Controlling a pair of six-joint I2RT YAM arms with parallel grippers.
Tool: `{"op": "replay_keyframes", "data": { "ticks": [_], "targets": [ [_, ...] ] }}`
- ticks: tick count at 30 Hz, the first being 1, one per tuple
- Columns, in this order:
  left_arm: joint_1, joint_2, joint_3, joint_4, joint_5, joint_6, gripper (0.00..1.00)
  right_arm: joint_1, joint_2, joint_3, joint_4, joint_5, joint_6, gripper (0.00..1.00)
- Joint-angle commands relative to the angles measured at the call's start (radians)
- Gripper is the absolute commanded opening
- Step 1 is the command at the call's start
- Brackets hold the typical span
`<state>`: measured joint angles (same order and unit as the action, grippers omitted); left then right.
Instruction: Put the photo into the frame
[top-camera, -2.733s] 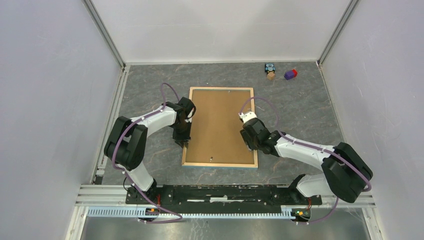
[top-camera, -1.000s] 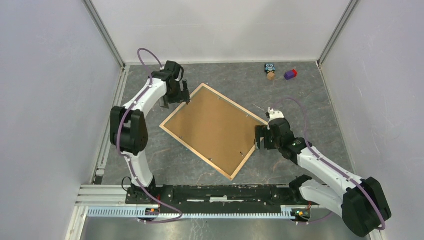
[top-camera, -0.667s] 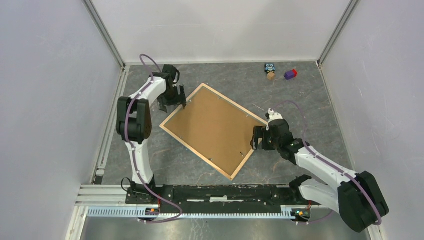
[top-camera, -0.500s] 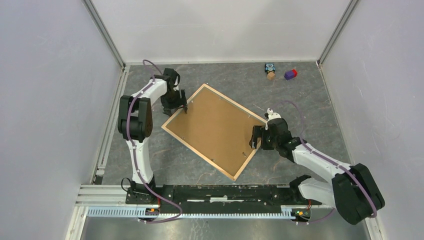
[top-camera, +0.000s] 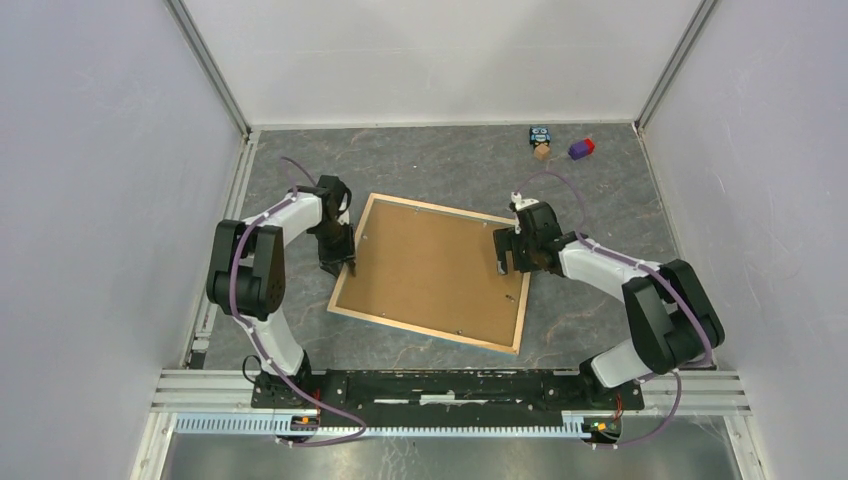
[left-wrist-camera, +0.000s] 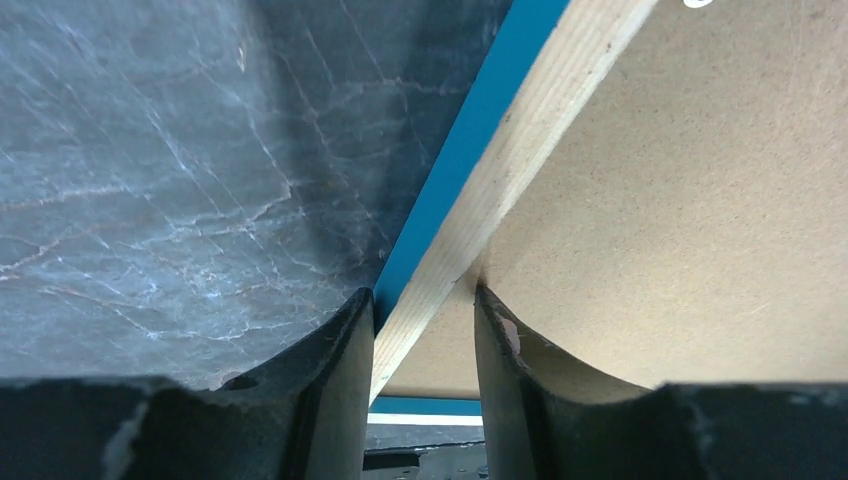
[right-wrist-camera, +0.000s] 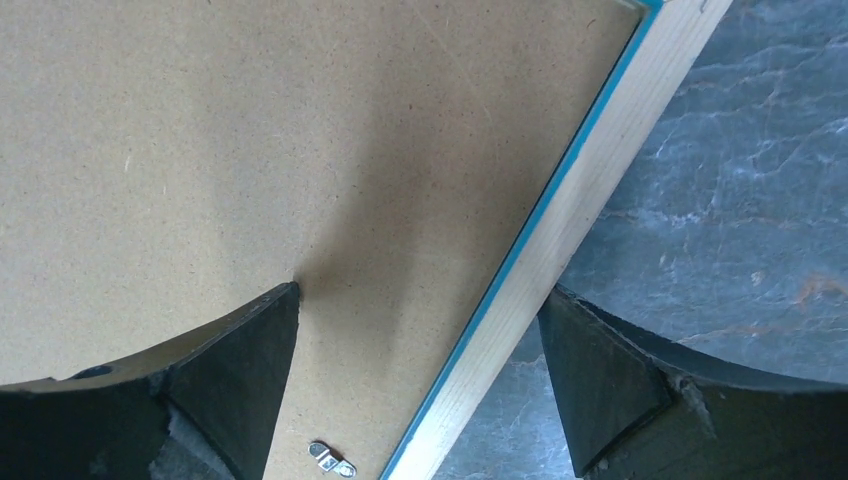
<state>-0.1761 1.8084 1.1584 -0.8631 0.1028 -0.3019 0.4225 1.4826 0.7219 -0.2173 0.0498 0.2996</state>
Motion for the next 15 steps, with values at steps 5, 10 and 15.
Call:
{"op": "replay_keyframes", "data": {
  "ticks": [5, 10, 15],
  "targets": [
    [-0.078, -0.070, -0.031, 0.006, -0.019, 0.046, 0.22, 0.021, -0.089, 0.025, -0.111, 0.055, -0.106, 0.91],
    [-0.083, -0.065, -0.024, -0.008, -0.078, 0.037, 0.02, 0.023, -0.192, -0.041, -0.146, 0.000, -0.117, 0.87],
    [-0.083, -0.073, -0.023, -0.008, -0.099, 0.027, 0.02, 0.042, -0.225, -0.069, -0.185, -0.008, -0.110, 0.86]
  ]
}}
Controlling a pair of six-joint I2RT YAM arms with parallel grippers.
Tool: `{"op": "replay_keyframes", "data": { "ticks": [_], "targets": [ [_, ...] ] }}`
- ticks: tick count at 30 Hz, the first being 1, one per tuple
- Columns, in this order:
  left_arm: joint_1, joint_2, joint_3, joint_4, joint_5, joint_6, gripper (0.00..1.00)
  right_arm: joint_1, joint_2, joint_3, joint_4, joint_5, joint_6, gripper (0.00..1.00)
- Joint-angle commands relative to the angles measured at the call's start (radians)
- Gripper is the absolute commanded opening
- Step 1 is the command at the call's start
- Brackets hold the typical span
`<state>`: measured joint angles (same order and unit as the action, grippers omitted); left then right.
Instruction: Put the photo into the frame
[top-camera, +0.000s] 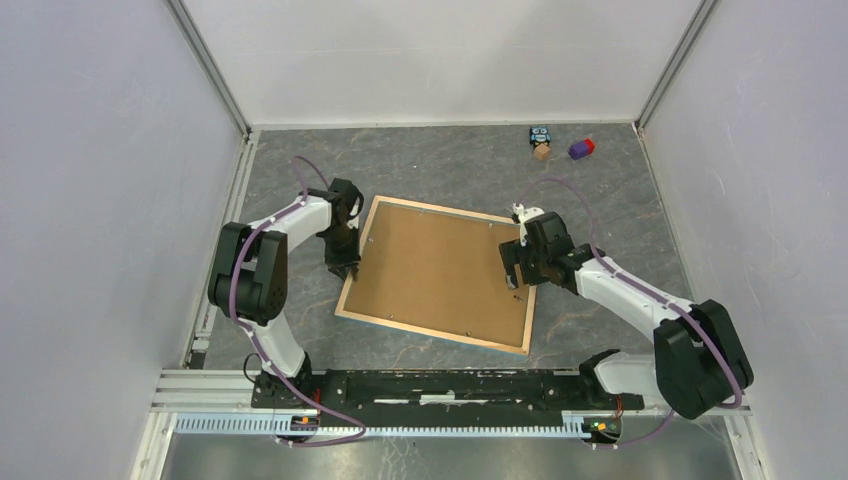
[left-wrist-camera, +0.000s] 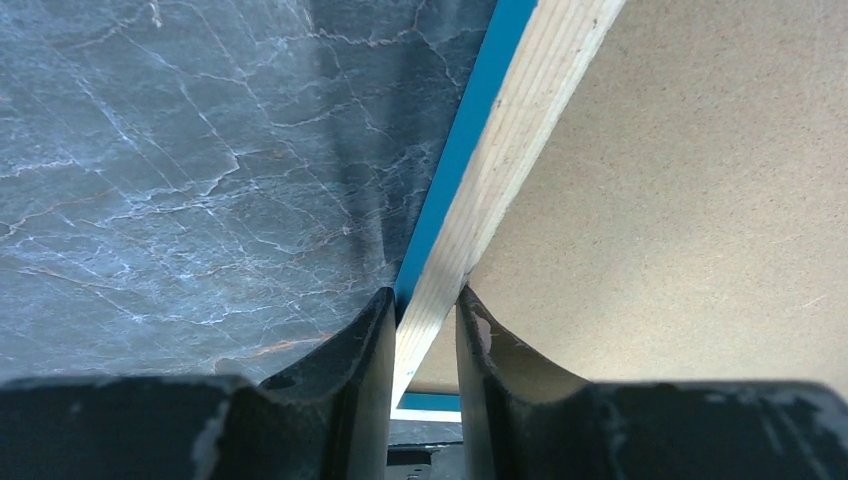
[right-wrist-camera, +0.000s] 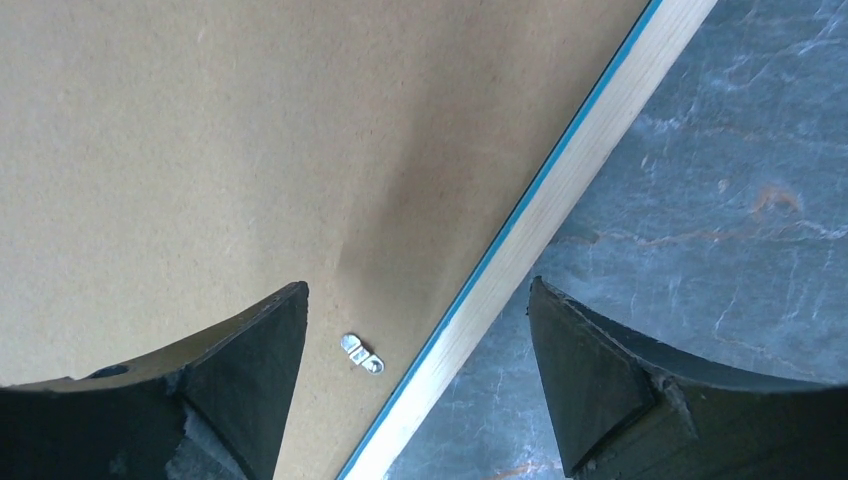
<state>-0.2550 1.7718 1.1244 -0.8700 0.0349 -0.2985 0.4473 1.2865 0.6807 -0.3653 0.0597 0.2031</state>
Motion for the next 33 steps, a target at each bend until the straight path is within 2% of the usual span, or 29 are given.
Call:
{"op": "replay_keyframes", "data": {
  "ticks": [1, 6, 16, 26, 33],
  "targets": [
    [-0.004, -0.036, 0.011, -0.004, -0.032, 0.023, 0.02, 0.023, -0.032, -0.035, -0.043, -0.015, -0.014, 0.86],
    [-0.005, -0.039, 0.014, -0.007, -0.054, 0.015, 0.02, 0.072, -0.036, -0.059, -0.060, 0.025, 0.001, 0.85],
    [-0.004, -0.040, 0.015, -0.007, -0.050, 0.009, 0.02, 0.129, -0.037, -0.072, -0.032, 0.066, 0.027, 0.65],
    [-0.004, -0.038, 0.017, -0.006, -0.043, 0.007, 0.02, 0.152, -0.002, -0.098, -0.015, 0.109, 0.058, 0.63],
    [-0.004, -0.044, 0.017, -0.006, -0.040, 0.007, 0.02, 0.158, 0.019, -0.135, -0.026, 0.176, 0.145, 0.50]
  ]
}}
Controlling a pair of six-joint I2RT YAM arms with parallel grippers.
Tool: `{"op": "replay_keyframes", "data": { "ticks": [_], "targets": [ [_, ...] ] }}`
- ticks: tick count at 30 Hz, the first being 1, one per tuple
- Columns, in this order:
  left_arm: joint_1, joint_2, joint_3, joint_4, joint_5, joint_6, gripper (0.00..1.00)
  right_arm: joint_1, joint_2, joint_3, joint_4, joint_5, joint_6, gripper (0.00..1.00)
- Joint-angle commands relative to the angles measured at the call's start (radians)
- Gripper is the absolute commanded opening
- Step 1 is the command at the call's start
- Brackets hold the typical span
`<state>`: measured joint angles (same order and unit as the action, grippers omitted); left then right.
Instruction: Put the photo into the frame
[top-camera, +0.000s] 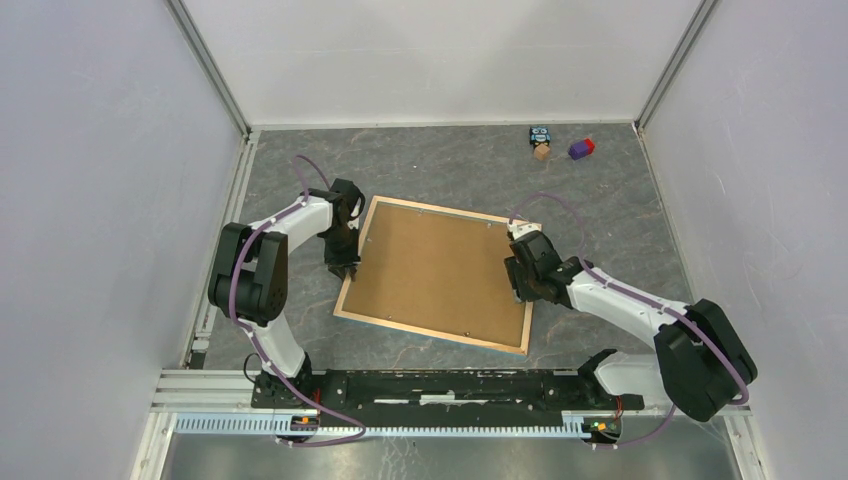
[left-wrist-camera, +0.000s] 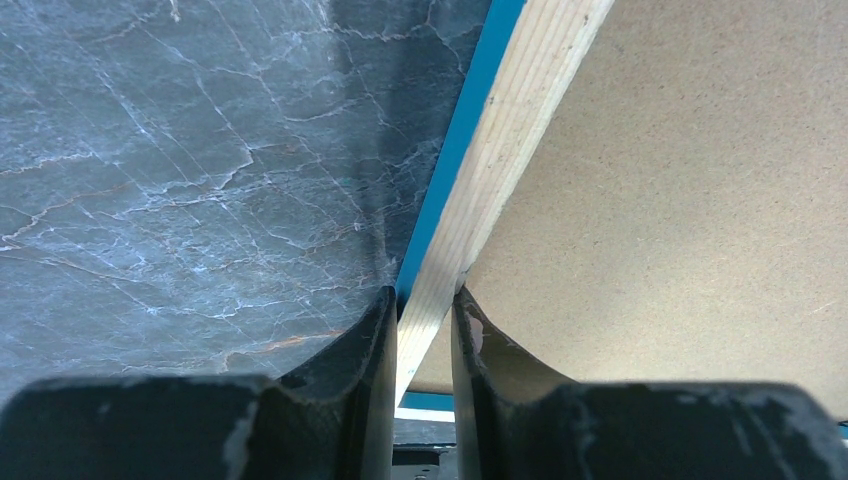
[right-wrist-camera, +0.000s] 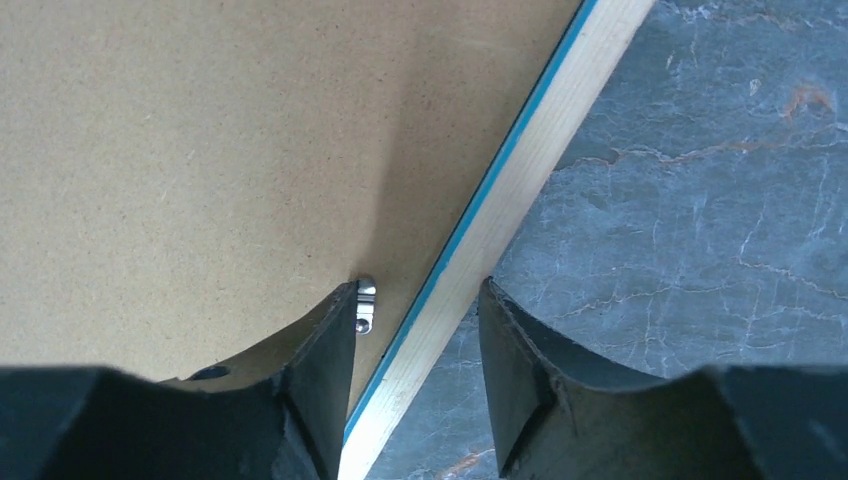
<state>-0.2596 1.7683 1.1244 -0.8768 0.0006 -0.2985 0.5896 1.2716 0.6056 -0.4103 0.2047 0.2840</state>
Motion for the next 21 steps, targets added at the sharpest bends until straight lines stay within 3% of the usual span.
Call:
{"op": "replay_keyframes", "data": {
  "ticks": [1, 7, 12, 15, 21],
  "targets": [
    [0.000, -0.040, 0.017, 0.001, -0.005, 0.007, 0.02, 0.015, 0.030, -0.067, 0.021, 0.032, 0.077, 0.48],
    [-0.001, -0.043, 0.016, 0.001, -0.005, 0.007, 0.02, 0.025, 0.020, -0.109, 0.057, -0.031, 0.181, 0.32],
    [-0.001, -0.045, 0.015, 0.001, -0.005, 0.006, 0.02, 0.036, 0.035, -0.139, 0.088, -0.079, 0.243, 0.27],
    [-0.001, -0.047, 0.015, 0.001, -0.005, 0.006, 0.02, 0.037, 0.032, -0.136, 0.077, -0.069, 0.245, 0.31],
    [-0.004, -0.048, 0.015, 0.002, 0.022, 0.007, 0.02, 0.038, -0.010, -0.066, 0.016, -0.005, 0.239, 0.49]
  ]
}}
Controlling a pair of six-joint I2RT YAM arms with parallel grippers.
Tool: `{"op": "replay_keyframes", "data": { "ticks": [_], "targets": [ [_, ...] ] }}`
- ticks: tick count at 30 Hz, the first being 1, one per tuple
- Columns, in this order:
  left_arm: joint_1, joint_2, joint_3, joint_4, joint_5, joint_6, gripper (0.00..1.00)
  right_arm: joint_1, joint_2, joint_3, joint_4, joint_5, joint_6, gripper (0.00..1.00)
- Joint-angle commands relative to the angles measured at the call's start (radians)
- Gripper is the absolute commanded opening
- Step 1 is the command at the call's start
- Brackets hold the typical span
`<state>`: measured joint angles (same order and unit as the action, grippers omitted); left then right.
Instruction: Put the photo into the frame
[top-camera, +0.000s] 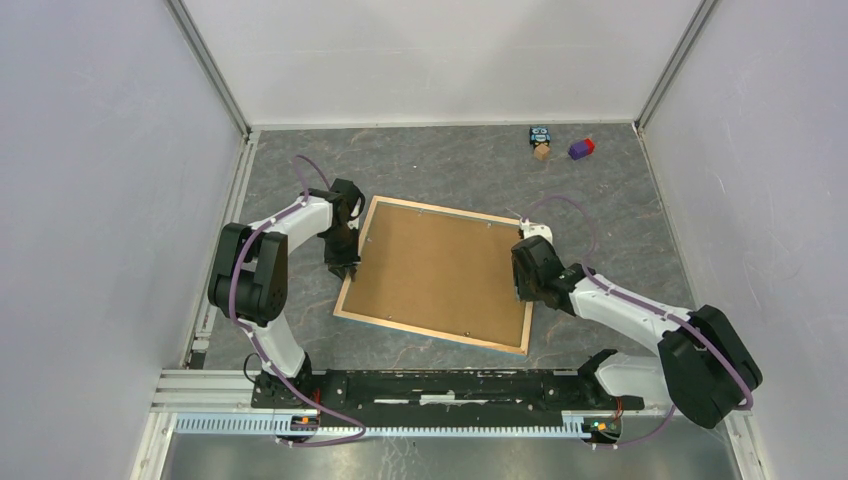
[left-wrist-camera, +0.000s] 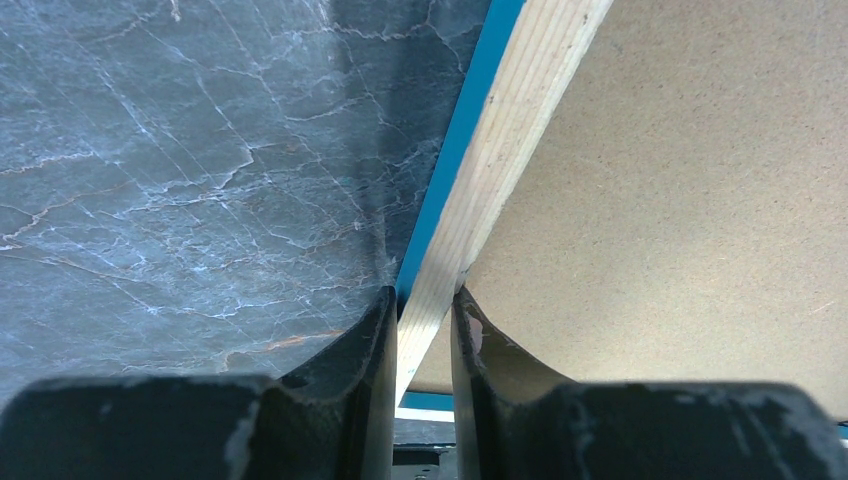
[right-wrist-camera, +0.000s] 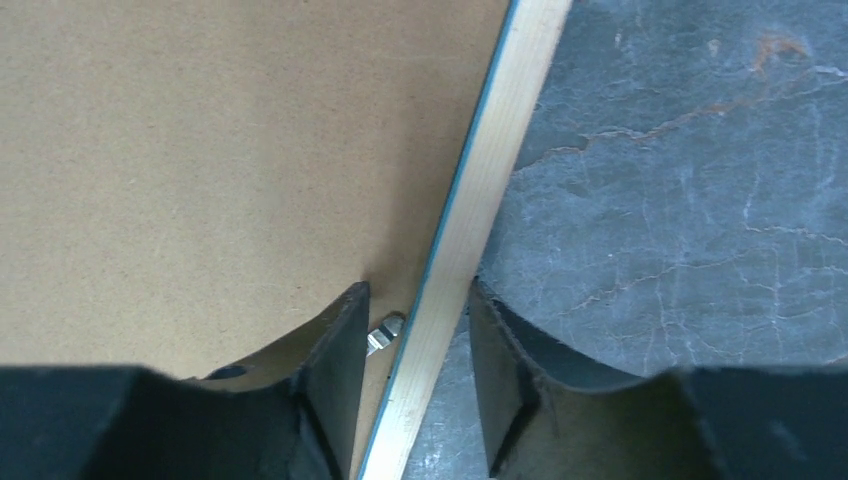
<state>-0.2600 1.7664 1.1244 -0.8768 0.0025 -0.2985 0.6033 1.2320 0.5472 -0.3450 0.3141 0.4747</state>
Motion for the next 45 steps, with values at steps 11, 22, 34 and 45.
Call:
{"op": "replay_keyframes", "data": {
  "ticks": [11, 22, 34, 45],
  "targets": [
    [-0.004, -0.048, 0.015, 0.004, 0.019, 0.006, 0.02, 0.030, 0.076, -0.072, -0.084, -0.152, 0.128, 0.52],
    [-0.004, -0.047, 0.014, 0.003, 0.008, 0.002, 0.02, 0.047, 0.064, -0.049, -0.188, -0.082, 0.169, 0.49],
    [-0.004, -0.048, 0.014, 0.002, 0.005, 0.002, 0.02, 0.055, 0.024, -0.040, -0.245, -0.042, 0.138, 0.52],
    [-0.004, -0.048, 0.012, 0.002, 0.008, 0.001, 0.02, 0.051, 0.003, -0.056, -0.227, 0.029, 0.157, 0.54]
  ]
}}
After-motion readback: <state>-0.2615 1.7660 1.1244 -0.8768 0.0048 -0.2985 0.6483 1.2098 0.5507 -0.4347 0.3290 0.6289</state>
